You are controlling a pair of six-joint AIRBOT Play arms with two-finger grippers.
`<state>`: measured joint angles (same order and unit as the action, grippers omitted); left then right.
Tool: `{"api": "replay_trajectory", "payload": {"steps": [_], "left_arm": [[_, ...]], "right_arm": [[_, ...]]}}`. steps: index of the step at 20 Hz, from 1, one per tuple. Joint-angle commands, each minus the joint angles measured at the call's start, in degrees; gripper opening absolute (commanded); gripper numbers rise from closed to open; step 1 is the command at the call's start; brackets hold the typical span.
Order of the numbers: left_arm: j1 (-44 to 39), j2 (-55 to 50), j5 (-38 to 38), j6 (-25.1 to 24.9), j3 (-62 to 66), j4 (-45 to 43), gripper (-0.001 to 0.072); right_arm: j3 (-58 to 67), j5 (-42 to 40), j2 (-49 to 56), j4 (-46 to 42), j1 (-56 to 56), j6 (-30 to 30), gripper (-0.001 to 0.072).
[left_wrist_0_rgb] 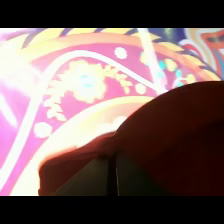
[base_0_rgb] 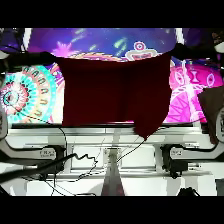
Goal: Fold the clothes and pants, and hang the long-sleeved shirts on hangers.
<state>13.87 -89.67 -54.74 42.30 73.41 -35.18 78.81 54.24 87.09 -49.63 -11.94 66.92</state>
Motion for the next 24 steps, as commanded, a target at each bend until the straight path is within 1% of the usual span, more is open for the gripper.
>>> {"api": "replay_trajectory", "payload": {"steps": [1,3,4,6,8,9,11,12,13,16,17,18,19,20,22,23,24], "left_arm": [[-1.9,-6.0,7.2,-1.0,0.1,2.8,0.0013],[-1.0,-5.4,4.5,0.7,0.1,1.7,0.0012],[-0.3,-4.9,2.2,1.7,0.1,0.5,0.0011],[1.0,-3.8,-3.3,5.8,0.1,-4.9,0.0011],[2.0,-3.4,-10.1,10.9,0.1,-10.9,0.0011],[2.4,-3.5,-13.7,12.1,0.1,-13.1,0.0011],[2.2,-3.7,-18.9,12.6,0.1,-15.4,0.0011],[2.1,-3.9,-19.9,12.6,0.1,-16.1,0.0011],[2.1,-4.2,-19.9,12.7,0.1,-16.6,0.0011],[1.6,-6.0,-19.7,12.8,0.0,-16.7,0.0013],[1.3,-6.8,-19.7,12.8,0.0,-16.6,0.002],[1.0,-7.5,-19.8,12.8,0.0,-16.7,0.0186],[0.6,-7.8,-20.0,12.8,0.0,-16.7,0.0618],[0.4,-7.8,-20.2,13.0,0.0,-16.7,0.0697],[0.5,-7.4,-21.9,13.0,0.2,-16.7,0.07],[0.8,-6.8,-22.9,13.0,0.2,-16.7,0.0696],[1.2,-5.9,-24.0,13.5,0.2,-16.8,0.063]], "right_arm": [[0.1,-5.7,5.8,-1.7,1.6,0.1,0.0013],[0.1,-3.4,5.5,-5.0,1.2,0.2,0.0012],[0.2,-1.3,5.2,-7.1,0.7,1.4,0.0012],[0.2,4.4,4.8,-11.5,-0.8,4.2,0.0012],[0.2,11.6,4.6,-14.3,-2.2,4.7,0.0011],[0.2,15.3,4.6,-15.2,-2.8,4.7,0.0012],[0.2,20.3,4.6,-17.0,-3.1,4.7,0.0012],[0.2,21.5,4.7,-18.2,-3.1,4.7,0.0011],[0.2,22.0,4.7,-19.5,-3.1,4.7,0.0011],[-0.3,22.2,5.1,-23.2,-3.1,7.4,0.0013],[-0.4,21.6,5.1,-23.7,-3.1,7.4,0.0041],[-0.3,21.0,5.1,-23.8,-3.1,7.4,0.0255],[-0.3,20.9,5.1,-23.9,-3.1,7.4,0.0517],[-0.3,21.2,5.1,-24.5,-3.1,7.4,0.0541],[-0.3,23.3,5.0,-28.1,-3.1,7.4,0.0533],[-0.3,25.6,5.0,-30.5,-3.2,7.4,0.0411],[-0.3,28.0,5.0,-32.3,-3.4,7.2,0.0332]]}}
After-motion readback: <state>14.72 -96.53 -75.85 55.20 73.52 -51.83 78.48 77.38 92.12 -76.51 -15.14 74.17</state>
